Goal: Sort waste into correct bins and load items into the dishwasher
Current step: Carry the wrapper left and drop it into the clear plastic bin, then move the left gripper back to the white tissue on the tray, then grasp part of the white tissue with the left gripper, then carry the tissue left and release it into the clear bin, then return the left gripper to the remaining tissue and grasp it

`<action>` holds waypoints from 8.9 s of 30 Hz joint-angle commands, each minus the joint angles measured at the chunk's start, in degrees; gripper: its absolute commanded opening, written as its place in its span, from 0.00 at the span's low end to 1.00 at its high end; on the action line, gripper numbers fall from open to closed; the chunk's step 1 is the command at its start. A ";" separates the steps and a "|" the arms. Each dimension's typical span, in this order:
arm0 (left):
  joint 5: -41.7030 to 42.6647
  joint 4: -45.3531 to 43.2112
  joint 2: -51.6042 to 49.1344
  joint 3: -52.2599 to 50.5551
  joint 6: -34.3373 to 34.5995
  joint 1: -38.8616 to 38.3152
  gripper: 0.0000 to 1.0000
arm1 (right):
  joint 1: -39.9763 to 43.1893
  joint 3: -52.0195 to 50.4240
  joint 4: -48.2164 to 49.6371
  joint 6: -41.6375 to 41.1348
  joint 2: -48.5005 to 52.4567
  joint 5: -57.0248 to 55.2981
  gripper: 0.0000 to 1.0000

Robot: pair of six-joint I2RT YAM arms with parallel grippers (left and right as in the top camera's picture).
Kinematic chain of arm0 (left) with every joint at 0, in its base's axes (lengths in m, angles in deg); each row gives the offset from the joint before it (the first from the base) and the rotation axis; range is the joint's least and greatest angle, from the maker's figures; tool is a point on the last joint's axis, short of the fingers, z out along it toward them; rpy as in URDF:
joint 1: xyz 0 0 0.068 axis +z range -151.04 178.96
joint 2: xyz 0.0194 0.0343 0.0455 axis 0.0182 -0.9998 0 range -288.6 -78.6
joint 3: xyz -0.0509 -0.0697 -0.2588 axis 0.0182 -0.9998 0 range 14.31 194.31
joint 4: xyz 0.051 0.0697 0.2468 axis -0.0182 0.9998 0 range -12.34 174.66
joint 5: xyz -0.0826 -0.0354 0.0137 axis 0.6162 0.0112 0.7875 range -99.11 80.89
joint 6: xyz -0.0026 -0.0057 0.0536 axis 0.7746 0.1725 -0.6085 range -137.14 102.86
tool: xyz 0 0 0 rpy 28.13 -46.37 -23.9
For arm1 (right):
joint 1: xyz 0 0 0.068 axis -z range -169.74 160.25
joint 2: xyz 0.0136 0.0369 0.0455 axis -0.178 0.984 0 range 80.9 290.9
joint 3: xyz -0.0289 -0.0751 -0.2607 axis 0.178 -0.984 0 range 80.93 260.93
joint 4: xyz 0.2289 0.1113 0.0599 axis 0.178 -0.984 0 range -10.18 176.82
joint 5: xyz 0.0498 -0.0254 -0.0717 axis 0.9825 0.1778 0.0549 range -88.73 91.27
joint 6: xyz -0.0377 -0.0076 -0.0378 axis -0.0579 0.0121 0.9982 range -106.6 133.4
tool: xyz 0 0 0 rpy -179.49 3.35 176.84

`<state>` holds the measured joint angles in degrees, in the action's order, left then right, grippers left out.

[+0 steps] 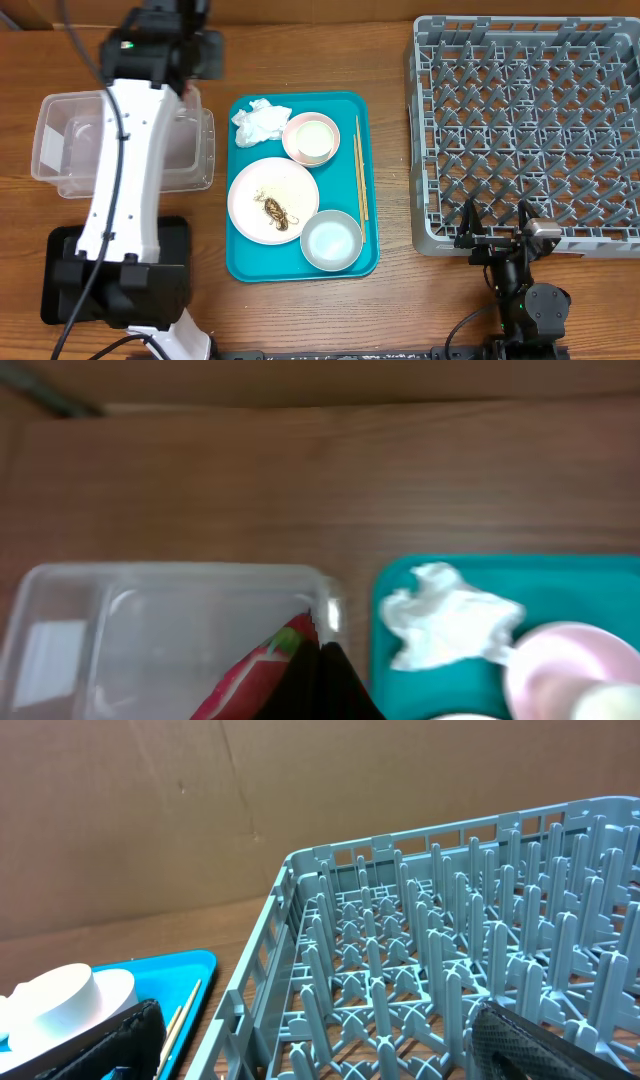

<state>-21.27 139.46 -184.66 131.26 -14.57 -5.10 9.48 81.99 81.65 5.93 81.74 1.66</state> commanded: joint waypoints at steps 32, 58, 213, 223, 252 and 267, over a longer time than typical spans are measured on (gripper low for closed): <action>3.69 1.79 -14.91 0.17 6.91 14.97 1.00 | 0.26 -0.61 0.35 0.24 -0.68 -0.55 1.00; 46.27 4.33 -2.01 7.61 2.12 7.63 0.91 | 0.26 -0.61 0.35 0.24 -0.68 -0.55 1.00; 45.64 30.25 -23.19 32.85 8.26 15.93 0.36 | 0.26 -0.61 0.35 0.24 -0.68 -0.55 1.00; 23.34 21.99 -23.26 32.79 18.03 -0.15 0.64 | 0.26 -0.61 0.35 0.24 -0.68 -0.55 1.00; 14.73 17.55 -41.42 32.68 33.90 -7.98 0.55 | 0.26 -0.61 0.35 0.24 -0.68 -0.55 1.00; 11.19 19.87 -47.71 32.39 35.91 -8.02 0.50 | 0.26 -0.61 0.35 0.24 -0.68 -0.55 1.00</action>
<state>-7.96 158.74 -231.35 163.78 19.17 -13.03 9.48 81.99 81.67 5.93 81.74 1.68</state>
